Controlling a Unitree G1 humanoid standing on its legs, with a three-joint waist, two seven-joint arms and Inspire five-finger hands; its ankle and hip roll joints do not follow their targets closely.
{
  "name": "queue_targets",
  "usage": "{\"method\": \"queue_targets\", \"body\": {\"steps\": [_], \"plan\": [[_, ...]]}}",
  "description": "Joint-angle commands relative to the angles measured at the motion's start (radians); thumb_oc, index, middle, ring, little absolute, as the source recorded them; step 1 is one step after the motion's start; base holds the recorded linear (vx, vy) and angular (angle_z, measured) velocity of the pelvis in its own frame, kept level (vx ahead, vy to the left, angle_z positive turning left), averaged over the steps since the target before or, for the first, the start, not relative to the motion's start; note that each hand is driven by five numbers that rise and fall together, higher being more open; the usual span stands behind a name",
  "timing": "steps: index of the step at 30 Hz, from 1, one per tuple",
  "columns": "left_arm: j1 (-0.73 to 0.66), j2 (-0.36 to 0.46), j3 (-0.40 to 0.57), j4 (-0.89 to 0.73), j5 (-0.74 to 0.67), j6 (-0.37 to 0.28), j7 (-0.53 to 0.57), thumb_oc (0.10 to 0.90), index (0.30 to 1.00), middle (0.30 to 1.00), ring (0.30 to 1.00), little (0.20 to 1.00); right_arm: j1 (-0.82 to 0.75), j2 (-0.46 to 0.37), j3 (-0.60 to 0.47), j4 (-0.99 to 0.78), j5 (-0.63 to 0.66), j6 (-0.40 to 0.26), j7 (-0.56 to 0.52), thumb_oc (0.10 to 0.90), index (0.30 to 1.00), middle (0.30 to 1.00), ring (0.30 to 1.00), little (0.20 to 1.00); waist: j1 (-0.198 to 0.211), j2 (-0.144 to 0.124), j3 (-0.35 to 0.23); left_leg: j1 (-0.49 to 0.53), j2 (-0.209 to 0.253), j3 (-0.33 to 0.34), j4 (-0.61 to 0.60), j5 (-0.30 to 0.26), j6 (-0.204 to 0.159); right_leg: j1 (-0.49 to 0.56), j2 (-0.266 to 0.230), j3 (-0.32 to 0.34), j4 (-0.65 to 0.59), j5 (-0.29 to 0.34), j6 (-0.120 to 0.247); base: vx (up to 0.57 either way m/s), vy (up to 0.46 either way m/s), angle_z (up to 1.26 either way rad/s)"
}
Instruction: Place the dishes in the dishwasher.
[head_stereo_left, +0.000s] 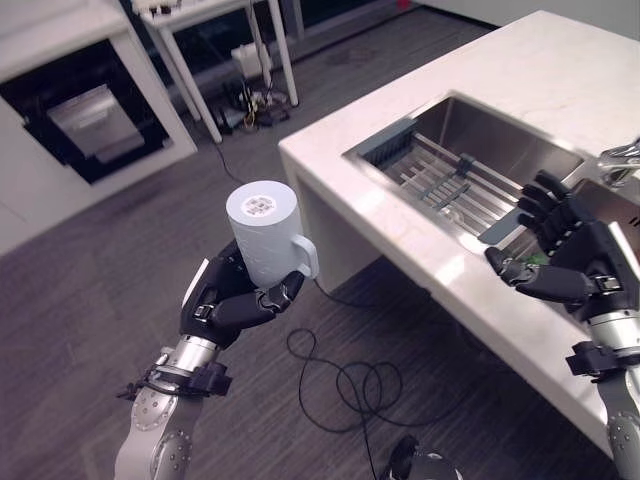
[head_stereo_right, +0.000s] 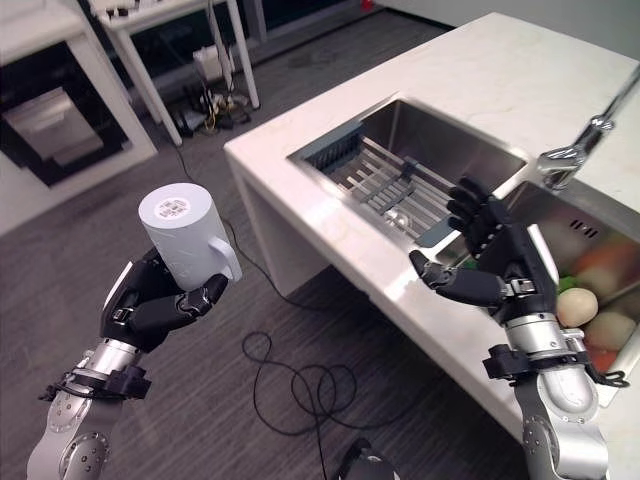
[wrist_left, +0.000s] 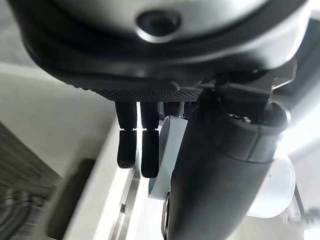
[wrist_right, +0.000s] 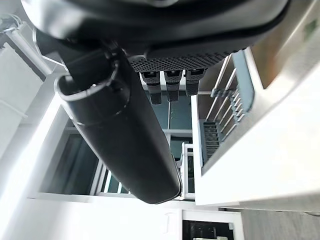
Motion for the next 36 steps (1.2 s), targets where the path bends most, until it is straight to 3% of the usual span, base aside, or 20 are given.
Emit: {"method": "queue_targets", "body": {"steps": [1, 5, 8, 10, 11, 12, 13, 15, 17, 22, 28, 29, 32, 36], "plan": [[-0.069, 0.072, 0.093, -0.155, 0.018, -0.150, 0.031, 0.400, 0.300, 0.300, 0.300, 0.300, -0.123, 0.000, 0.045, -0.121, -0.021, -0.118, -0.010, 0.800, 0.900, 0.900, 0.900, 0.900, 0.004, 0.001, -0.037, -0.106, 0.060, -0.076, 0.147, -0.097, 0.054, 0.127, 0.020, 0.011, -0.158, 0.013, 0.174, -0.05, 0.400, 0.81], [-0.054, 0.068, 0.102, -0.171, 0.069, -0.138, 0.080, 0.400, 0.300, 0.300, 0.300, 0.300, -0.113, 0.047, 0.083, -0.149, -0.053, -0.111, -0.010, 0.800, 0.900, 0.900, 0.900, 0.900, 0.034, 0.007, -0.035, -0.136, 0.006, -0.113, 0.147, -0.120, 0.073, 0.135, -0.046, -0.009, -0.158, 0.108, 0.211, 0.01, 0.425, 0.62], [-0.045, 0.066, 0.123, -0.186, 0.086, -0.128, 0.106, 0.400, 0.300, 0.300, 0.300, 0.300, -0.102, 0.078, 0.097, -0.168, -0.045, -0.099, 0.005, 0.800, 0.900, 0.900, 0.900, 0.900, 0.041, 0.018, -0.034, -0.156, -0.022, -0.161, 0.147, -0.124, 0.091, 0.143, -0.036, 0.015, -0.158, 0.122, 0.210, 0.02, 0.386, 0.44], [-0.064, 0.069, 0.119, -0.177, 0.125, -0.132, 0.124, 0.400, 0.300, 0.300, 0.300, 0.300, -0.089, 0.096, 0.110, -0.176, -0.046, -0.091, 0.020, 0.800, 0.900, 0.900, 0.900, 0.900, 0.018, 0.019, -0.032, -0.181, -0.041, -0.226, 0.147, -0.120, 0.103, 0.125, 0.022, 0.124, -0.158, 0.082, 0.205, 0.01, 0.225, 0.64], [-0.093, 0.081, 0.097, -0.150, 0.122, -0.134, 0.104, 0.400, 0.300, 0.300, 0.300, 0.300, -0.057, 0.090, 0.087, -0.179, -0.035, -0.092, 0.009, 0.800, 0.900, 0.900, 0.900, 0.900, -0.028, 0.008, -0.036, -0.224, -0.068, -0.306, 0.147, -0.086, 0.118, 0.087, 0.140, 0.309, -0.158, 0.002, 0.181, 0.07, 0.056, 0.89], [-0.122, 0.084, 0.075, -0.131, 0.122, -0.126, 0.114, 0.400, 0.300, 0.300, 0.300, 0.300, -0.047, 0.071, 0.069, -0.164, -0.014, -0.090, 0.023, 0.800, 0.900, 0.900, 0.900, 0.900, -0.052, 0.000, -0.044, -0.242, -0.087, -0.359, 0.147, -0.071, 0.123, 0.095, 0.193, 0.415, -0.158, -0.051, 0.179, 0.07, 0.012, 1.53], [-0.134, 0.086, 0.067, -0.121, 0.129, -0.127, 0.135, 0.400, 0.300, 0.300, 0.300, 0.300, -0.050, 0.062, 0.065, -0.158, -0.006, -0.086, 0.044, 0.800, 0.900, 0.900, 0.900, 0.900, -0.056, -0.005, -0.051, -0.253, -0.092, -0.366, 0.147, -0.063, 0.123, 0.090, 0.194, 0.431, -0.158, -0.043, 0.180, 0.09, 0.017, 2.92], [-0.142, 0.078, 0.058, -0.114, 0.145, -0.132, 0.180, 0.400, 0.300, 0.300, 0.300, 0.300, -0.073, 0.046, 0.068, -0.144, 0.012, -0.089, 0.081, 0.800, 0.900, 0.900, 0.900, 0.900, -0.043, -0.009, -0.056, -0.259, -0.088, -0.357, 0.147, -0.059, 0.119, 0.104, 0.184, 0.409, -0.158, -0.074, 0.182, 0.01, -0.046, 2.37], [-0.130, 0.066, 0.058, -0.114, 0.179, -0.163, 0.237, 0.400, 0.300, 0.300, 0.300, 0.300, -0.109, 0.045, 0.100, -0.146, -0.004, -0.083, 0.065, 0.800, 0.900, 0.900, 0.900, 0.900, -0.012, -0.016, -0.061, -0.256, -0.075, -0.326, 0.147, -0.061, 0.113, 0.116, 0.158, 0.356, -0.158, -0.080, 0.191, -0.01, -0.134, -0.49], [-0.106, 0.066, 0.082, -0.107, 0.175, -0.176, 0.261, 0.400, 0.300, 0.300, 0.300, 0.300, -0.131, 0.047, 0.137, -0.147, -0.017, -0.103, 0.049, 0.800, 0.900, 0.900, 0.900, 0.900, 0.003, -0.016, -0.068, -0.246, -0.055, -0.309, 0.147, -0.059, 0.104, 0.138, 0.168, 0.347, -0.158, -0.106, 0.176, 0.01, -0.195, -0.02], [-0.072, 0.065, 0.110, -0.108, 0.178, -0.198, 0.267, 0.400, 0.300, 0.300, 0.300, 0.300, -0.101, 0.037, 0.127, -0.164, 0.002, -0.096, 0.070, 0.800, 0.900, 0.900, 0.900, 0.900, -0.003, -0.012, -0.078, -0.249, -0.050, -0.322, 0.147, -0.050, 0.094, 0.144, 0.193, 0.367, -0.158, -0.124, 0.158, 0.01, -0.123, -0.04], [-0.104, 0.039, 0.007, -0.056, 0.260, -0.172, 0.365, 0.400, 0.300, 0.300, 0.300, 0.300, -0.086, 0.049, 0.182, -0.120, -0.070, -0.105, 0.033, 0.800, 0.900, 0.900, 0.900, 0.900, -0.057, 0.003, -0.031, -0.206, -0.138, -0.348, 0.147, -0.078, 0.133, 0.145, 0.253, 0.481, -0.158, -0.119, 0.144, -0.02, -0.139, -0.06], [-0.089, 0.034, 0.007, -0.072, 0.250, -0.173, 0.355, 0.400, 0.300, 0.300, 0.300, 0.300, -0.061, 0.058, 0.168, -0.130, -0.053, -0.113, 0.028, 0.800, 0.900, 0.900, 0.900, 0.900, -0.062, -0.011, -0.047, -0.204, -0.118, -0.302, 0.147, -0.080, 0.136, 0.148, 0.272, 0.482, -0.158, -0.134, 0.138, 0.00, -0.284, -0.01], [-0.071, 0.039, 0.041, -0.069, 0.201, -0.196, 0.333, 0.400, 0.300, 0.300, 0.300, 0.300, -0.035, 0.051, 0.142, -0.126, -0.065, -0.144, 0.013, 0.800, 0.900, 0.900, 0.900, 0.900, -0.065, -0.019, -0.053, -0.208, -0.104, -0.310, 0.147, -0.068, 0.129, 0.146, 0.299, 0.488, -0.158, -0.144, 0.122, 0.02, -0.232, 0.21]]}}
